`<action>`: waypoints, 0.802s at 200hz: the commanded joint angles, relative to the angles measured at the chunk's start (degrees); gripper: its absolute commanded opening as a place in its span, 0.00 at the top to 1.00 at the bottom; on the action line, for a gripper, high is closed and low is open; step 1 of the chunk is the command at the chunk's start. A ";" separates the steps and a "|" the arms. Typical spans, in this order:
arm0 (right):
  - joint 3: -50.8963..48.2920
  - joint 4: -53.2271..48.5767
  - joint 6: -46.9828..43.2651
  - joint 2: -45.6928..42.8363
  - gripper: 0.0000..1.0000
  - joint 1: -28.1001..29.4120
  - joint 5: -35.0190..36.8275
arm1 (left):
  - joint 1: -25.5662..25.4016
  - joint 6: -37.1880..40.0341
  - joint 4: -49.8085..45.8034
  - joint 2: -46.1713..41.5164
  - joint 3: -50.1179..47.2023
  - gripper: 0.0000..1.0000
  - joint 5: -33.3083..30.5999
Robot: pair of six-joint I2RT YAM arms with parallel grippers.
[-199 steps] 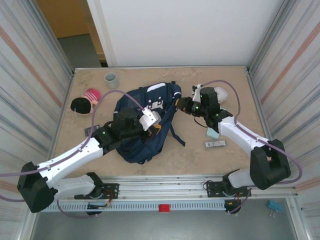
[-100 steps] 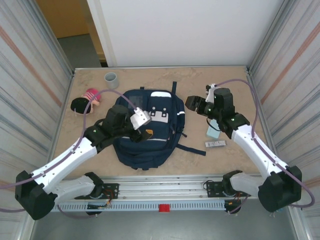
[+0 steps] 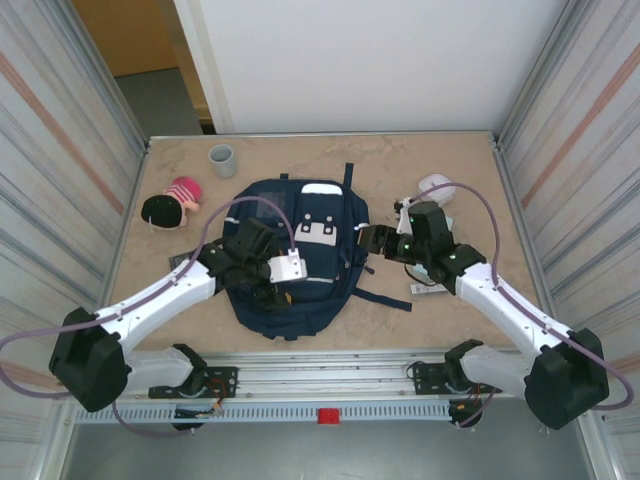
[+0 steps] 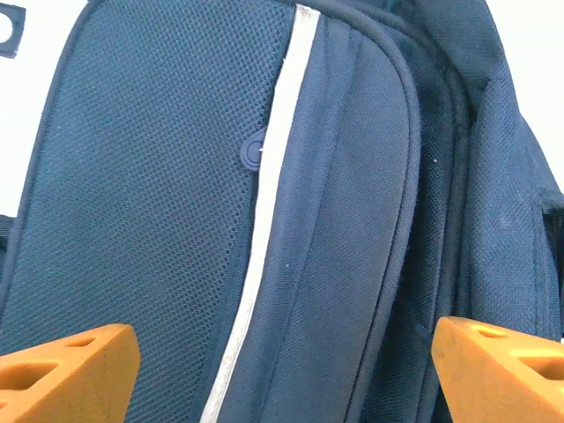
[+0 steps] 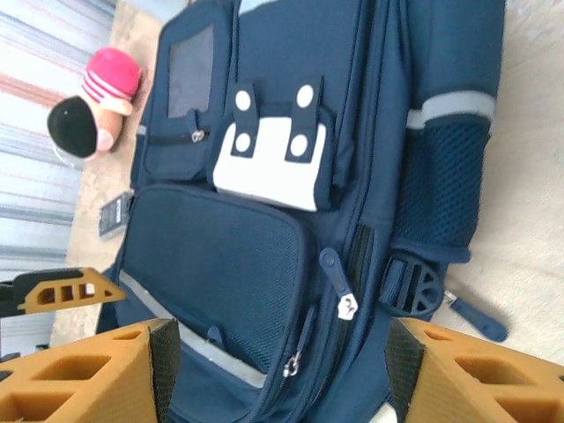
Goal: Pack books, pencil case, and school supplies into a backpack
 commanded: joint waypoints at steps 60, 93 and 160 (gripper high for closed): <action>-0.33 2.19 16.17 11.02 0.35 11.96 -0.10 | 2.39 2.52 -3.62 -4.55 -2.39 0.13 -1.06; 0.49 6.10 19.62 18.95 0.36 13.50 3.06 | 3.27 3.76 -7.79 -4.79 -5.42 0.14 -5.36; 6.96 8.63 13.15 28.13 0.37 7.60 6.38 | -5.38 -1.29 5.67 1.57 -8.57 0.14 -4.81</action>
